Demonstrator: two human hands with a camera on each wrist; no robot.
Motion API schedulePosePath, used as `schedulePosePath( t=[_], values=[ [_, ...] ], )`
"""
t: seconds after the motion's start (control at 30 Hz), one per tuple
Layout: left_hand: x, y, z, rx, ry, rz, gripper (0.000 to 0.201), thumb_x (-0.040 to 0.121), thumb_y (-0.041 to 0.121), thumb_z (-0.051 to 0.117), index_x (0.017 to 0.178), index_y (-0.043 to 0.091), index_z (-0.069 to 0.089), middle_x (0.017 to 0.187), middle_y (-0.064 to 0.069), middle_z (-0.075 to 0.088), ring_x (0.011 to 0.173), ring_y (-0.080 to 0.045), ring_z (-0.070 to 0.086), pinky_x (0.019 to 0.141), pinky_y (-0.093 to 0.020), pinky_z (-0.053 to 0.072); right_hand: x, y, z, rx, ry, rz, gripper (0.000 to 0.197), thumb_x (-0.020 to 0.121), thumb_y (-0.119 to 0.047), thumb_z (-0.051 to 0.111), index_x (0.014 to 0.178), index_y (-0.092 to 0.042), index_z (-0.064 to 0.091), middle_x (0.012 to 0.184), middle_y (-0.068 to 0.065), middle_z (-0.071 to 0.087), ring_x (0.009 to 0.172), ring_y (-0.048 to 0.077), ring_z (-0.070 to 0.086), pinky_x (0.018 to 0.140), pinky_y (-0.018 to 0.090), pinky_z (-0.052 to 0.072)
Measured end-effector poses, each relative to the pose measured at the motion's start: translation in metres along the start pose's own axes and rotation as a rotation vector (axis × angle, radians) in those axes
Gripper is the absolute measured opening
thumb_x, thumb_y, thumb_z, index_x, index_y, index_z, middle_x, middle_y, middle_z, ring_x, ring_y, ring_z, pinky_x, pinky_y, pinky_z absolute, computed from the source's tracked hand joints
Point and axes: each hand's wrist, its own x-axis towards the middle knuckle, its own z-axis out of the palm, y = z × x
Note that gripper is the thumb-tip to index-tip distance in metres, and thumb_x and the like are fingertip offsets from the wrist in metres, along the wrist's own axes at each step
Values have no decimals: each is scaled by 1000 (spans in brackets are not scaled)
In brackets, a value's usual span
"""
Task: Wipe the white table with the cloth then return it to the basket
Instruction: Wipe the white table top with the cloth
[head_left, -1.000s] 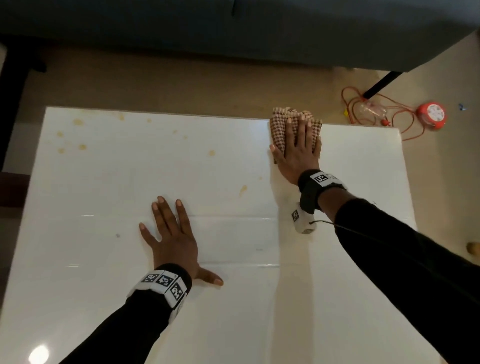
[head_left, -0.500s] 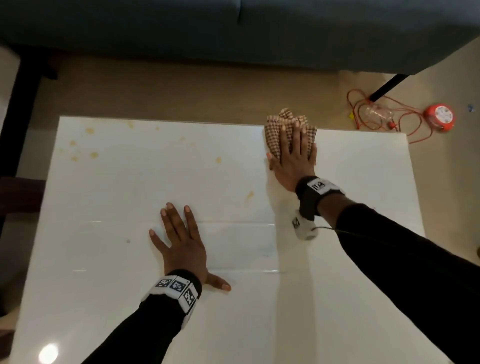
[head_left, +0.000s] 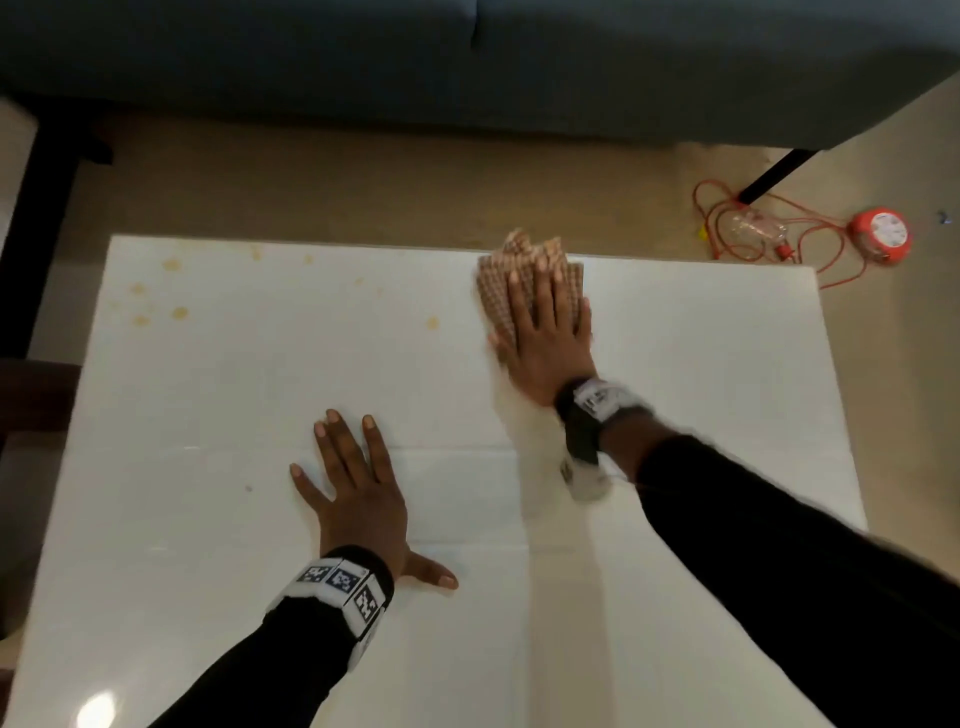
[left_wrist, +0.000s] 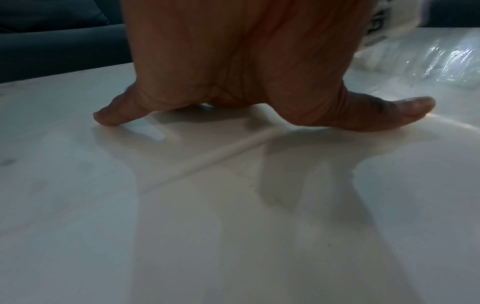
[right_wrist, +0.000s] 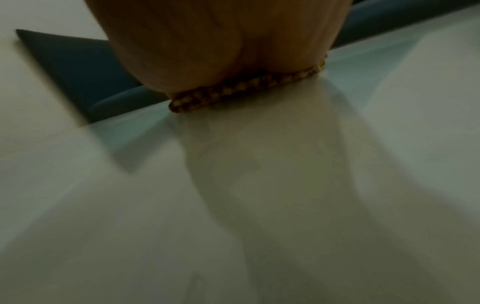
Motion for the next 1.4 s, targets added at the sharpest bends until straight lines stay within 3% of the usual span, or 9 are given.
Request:
schedulePosePath(
  t=[0.13, 0.33, 0.43, 0.6, 0.83, 0.93, 1.07, 1.3, 1.4],
  values=[
    [0, 0, -1, -1, 7, 0, 199, 7, 102, 55, 137, -8, -47, 143, -43, -47, 142, -56, -35, 115, -77, 8, 23, -12, -5, 14, -12, 87, 77, 105, -58, 23, 166, -18, -4, 172, 16, -14, 158, 38, -14, 125, 63, -5],
    [1, -1, -2, -23, -15, 2, 199, 9, 101, 58, 137, -8, -48, 141, -42, -50, 141, -56, -38, 115, -77, 6, -128, -28, 40, -11, -27, -131, 76, 104, -60, 18, 166, -20, -3, 172, 14, -14, 159, 33, -15, 126, 62, 0],
    [-1, -2, -2, -25, -4, 5, 198, 9, 101, 58, 137, -8, -47, 141, -42, -50, 141, -56, -38, 115, -77, 5, -76, -28, 27, -24, 2, -160, 76, 104, -59, 20, 166, -21, -2, 172, 14, -13, 159, 34, -11, 123, 65, 3],
    [-1, -1, -1, -15, 3, -5, 199, 9, 101, 58, 138, -7, -47, 142, -41, -49, 141, -55, -38, 115, -77, 5, 28, -43, 0, 2, -42, 52, 82, 103, -63, 21, 165, -18, -10, 170, 16, -21, 157, 38, -19, 124, 65, -7],
    [-1, -1, -3, -36, -21, -8, 199, 10, 101, 60, 137, -8, -47, 141, -41, -50, 141, -55, -38, 116, -77, 5, -121, -45, 39, 29, -51, -131, 79, 103, -63, 16, 166, -20, -5, 171, 15, -18, 158, 32, -20, 125, 61, -7],
    [1, -2, -2, -37, -18, 1, 199, 8, 101, 59, 137, -7, -48, 140, -41, -52, 140, -55, -41, 115, -78, 2, -64, -37, 26, -5, -22, -149, 81, 100, -64, 13, 166, -19, 0, 172, 16, -13, 159, 35, -15, 124, 64, -1],
    [0, -1, 0, -32, -17, -8, 200, 6, 101, 59, 137, -6, -49, 140, -40, -52, 140, -54, -41, 116, -77, 1, 26, -39, -2, 16, -17, 17, 82, 103, -63, 21, 165, -18, -5, 171, 16, -18, 158, 38, -16, 125, 64, -6],
    [1, 0, -3, -31, -45, -21, 201, 4, 100, 60, 135, -6, -50, 139, -40, -53, 140, -54, -41, 116, -77, 2, -85, 37, 11, 39, -54, -41, 83, 99, -69, 19, 165, -27, -10, 171, 5, -24, 158, 26, -21, 126, 57, -8],
    [1, 1, -1, -32, -45, -16, 201, 4, 101, 59, 134, -7, -51, 138, -41, -53, 139, -55, -41, 116, -77, 3, -63, 62, 4, 12, -40, 15, 85, 97, -71, 16, 165, -28, -10, 171, 5, -25, 158, 27, -22, 126, 57, -8]
  ],
)
